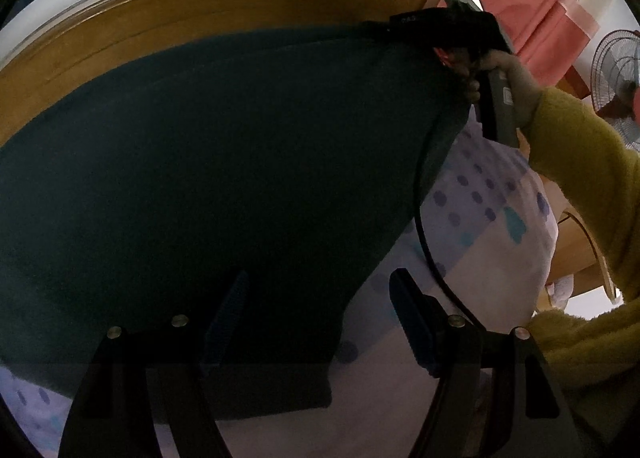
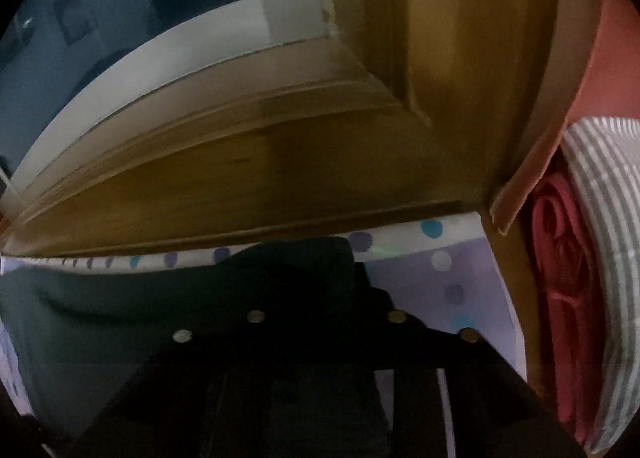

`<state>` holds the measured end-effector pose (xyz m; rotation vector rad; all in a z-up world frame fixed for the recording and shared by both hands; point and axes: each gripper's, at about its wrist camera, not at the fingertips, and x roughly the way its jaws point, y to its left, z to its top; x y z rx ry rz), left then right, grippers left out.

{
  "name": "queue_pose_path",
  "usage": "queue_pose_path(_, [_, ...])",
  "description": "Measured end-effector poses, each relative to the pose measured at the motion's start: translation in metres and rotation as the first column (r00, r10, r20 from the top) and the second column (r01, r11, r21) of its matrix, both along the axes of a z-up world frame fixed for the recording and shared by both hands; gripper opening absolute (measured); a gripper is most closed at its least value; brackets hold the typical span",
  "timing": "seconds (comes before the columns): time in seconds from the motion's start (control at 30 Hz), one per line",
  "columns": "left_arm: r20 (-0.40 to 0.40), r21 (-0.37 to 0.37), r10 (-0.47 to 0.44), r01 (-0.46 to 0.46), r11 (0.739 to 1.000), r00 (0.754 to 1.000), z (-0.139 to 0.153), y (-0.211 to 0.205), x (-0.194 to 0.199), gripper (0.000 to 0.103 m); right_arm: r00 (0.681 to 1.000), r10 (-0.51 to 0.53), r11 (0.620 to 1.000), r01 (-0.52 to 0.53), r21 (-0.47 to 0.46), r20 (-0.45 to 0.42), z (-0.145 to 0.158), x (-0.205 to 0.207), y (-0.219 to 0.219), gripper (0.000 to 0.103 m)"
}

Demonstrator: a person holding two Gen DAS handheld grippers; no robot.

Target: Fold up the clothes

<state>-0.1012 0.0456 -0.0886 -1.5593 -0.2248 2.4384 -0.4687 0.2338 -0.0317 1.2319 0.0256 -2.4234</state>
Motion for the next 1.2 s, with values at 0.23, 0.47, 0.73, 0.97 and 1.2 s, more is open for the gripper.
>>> queue_pose_path(0.23, [0.000,0.064,0.024,-0.024,0.998,1.000,0.017,-0.010,-0.003,0.074,0.985,0.054,0.999,-0.054,0.001,-0.166,0.043,0.040,0.005,0.049])
queue_pose_path(0.47, [-0.128,0.019,-0.025,0.028,0.999,0.991,0.049,-0.021,-0.073,0.074,0.964,0.237,0.969,-0.243,-0.034,-0.120,0.017,0.097,-0.015,0.052])
queue_pose_path(0.73, [-0.110,0.099,0.087,-0.076,0.992,0.990,0.035,-0.051,-0.118,0.072,0.918,0.394,0.913,-0.397,-0.093,-0.046,-0.018,0.113,-0.072,0.049])
queue_pose_path(0.97, [-0.076,0.120,0.125,-0.115,0.986,0.989,0.031,-0.059,-0.074,0.072,0.798,0.601,0.799,-0.602,-0.015,-0.039,-0.003,0.076,-0.137,0.049])
queue_pose_path(1.2, [-0.050,0.165,0.156,-0.146,0.975,0.986,0.021,-0.061,-0.057,0.072,0.621,0.778,0.614,-0.784,0.095,0.100,-0.024,0.066,-0.185,0.047])
